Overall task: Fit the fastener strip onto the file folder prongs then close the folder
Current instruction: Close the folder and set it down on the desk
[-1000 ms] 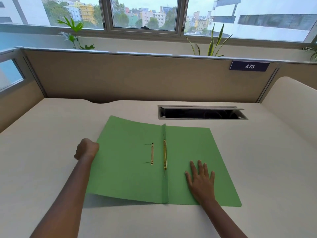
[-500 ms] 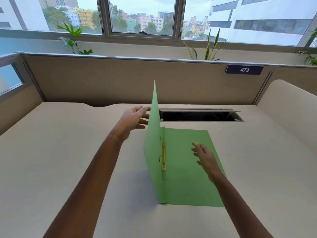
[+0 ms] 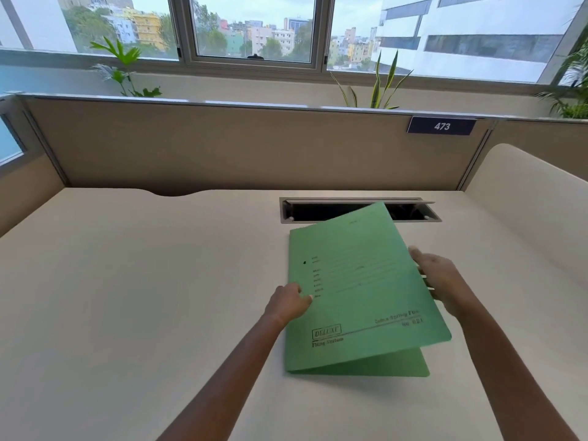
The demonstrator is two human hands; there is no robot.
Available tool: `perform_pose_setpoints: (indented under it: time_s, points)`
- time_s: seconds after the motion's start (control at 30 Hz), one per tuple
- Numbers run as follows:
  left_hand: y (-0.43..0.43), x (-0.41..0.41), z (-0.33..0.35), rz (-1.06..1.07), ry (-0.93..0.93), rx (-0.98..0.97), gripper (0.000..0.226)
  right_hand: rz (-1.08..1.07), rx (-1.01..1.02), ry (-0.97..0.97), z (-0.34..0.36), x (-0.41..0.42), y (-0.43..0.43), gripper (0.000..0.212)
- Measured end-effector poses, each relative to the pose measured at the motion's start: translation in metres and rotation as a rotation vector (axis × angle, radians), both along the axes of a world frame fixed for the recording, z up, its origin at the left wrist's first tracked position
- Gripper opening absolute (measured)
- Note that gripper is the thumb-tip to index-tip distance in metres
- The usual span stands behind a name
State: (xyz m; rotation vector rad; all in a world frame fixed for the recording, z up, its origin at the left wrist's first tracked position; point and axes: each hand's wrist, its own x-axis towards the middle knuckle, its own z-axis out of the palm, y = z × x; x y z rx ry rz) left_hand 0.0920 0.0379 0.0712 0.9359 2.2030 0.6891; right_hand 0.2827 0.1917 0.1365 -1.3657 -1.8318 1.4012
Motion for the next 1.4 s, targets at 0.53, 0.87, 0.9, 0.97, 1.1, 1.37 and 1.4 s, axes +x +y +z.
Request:
perform_pose_setpoints:
  time_s: [0.53,0.87,0.9,0.97,1.1,1.37,1.4]
  points:
    - [0.001,0.003,-0.014,0.432,-0.575,0.174,0.033,0.069,0.179,-0.681,-0.085,0.004,-0.020,0.055]
    - [0.001,0.002,0.024,0.488,-0.676,0.493,0.016,-0.056,-0.029,-0.153,-0.075,0.011,-0.014,0.059]
    - [-0.001,-0.001,0.026,0.492,-0.674,0.510,0.016,-0.055,-0.070,-0.092,-0.074,0.012,-0.014,0.052]
    - [-0.005,-0.009,0.029,0.506,-0.687,0.554,0.021,-0.022,-0.189,0.029,-0.070,0.014,-0.012,0.037]
    - [-0.012,-0.028,0.032,0.550,-0.725,0.638,0.019,0.117,-0.423,0.189,-0.058,0.014,-0.015,0.019]
    - [-0.026,-0.060,0.034,0.549,-0.643,0.600,0.030,0.144,-0.281,0.315,-0.045,-0.033,-0.023,0.008]
    - [-0.028,-0.063,0.031,0.546,-0.609,0.592,0.030,0.131,-0.237,0.319,-0.045,-0.042,-0.024,0.010]
